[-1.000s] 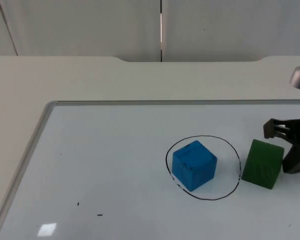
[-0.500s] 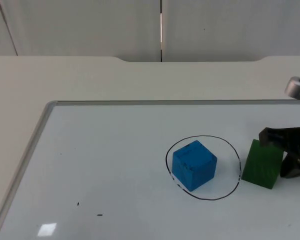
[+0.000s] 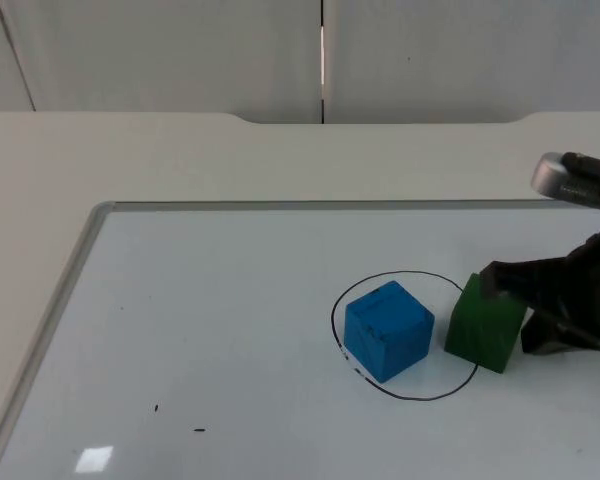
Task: Push the two cubes into the marked area.
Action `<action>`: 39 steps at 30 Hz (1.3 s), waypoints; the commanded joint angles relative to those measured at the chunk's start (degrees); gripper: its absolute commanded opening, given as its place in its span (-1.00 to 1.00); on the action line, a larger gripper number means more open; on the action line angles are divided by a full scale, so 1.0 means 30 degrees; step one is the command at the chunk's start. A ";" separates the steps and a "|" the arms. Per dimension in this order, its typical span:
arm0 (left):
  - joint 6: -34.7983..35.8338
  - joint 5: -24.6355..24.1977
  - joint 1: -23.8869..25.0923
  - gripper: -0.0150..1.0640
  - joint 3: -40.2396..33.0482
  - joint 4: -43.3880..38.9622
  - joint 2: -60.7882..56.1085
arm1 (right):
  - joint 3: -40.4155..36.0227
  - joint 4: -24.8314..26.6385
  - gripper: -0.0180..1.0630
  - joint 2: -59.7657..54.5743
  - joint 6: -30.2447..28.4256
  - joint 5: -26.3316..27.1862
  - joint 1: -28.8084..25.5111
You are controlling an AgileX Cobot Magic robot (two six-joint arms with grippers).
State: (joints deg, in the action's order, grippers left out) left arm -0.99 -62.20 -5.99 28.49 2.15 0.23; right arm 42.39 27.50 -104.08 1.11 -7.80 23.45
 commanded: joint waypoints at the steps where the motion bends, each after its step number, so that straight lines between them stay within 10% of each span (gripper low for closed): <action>1: 0.0001 0.0213 0.0040 -0.98 -0.0089 0.0013 -0.0078 | -0.0036 0.0045 -0.97 0.0118 -0.0096 0.0295 0.0154; 39: 0.0001 0.0213 0.0040 -0.98 -0.0089 0.0013 -0.0078 | 0.0905 -0.0049 -0.97 -0.1649 0.1286 0.1887 0.0207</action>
State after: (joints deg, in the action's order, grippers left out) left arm -0.99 -62.20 -5.99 28.49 2.15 0.23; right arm 44.95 27.50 -108.91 4.94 -3.15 23.89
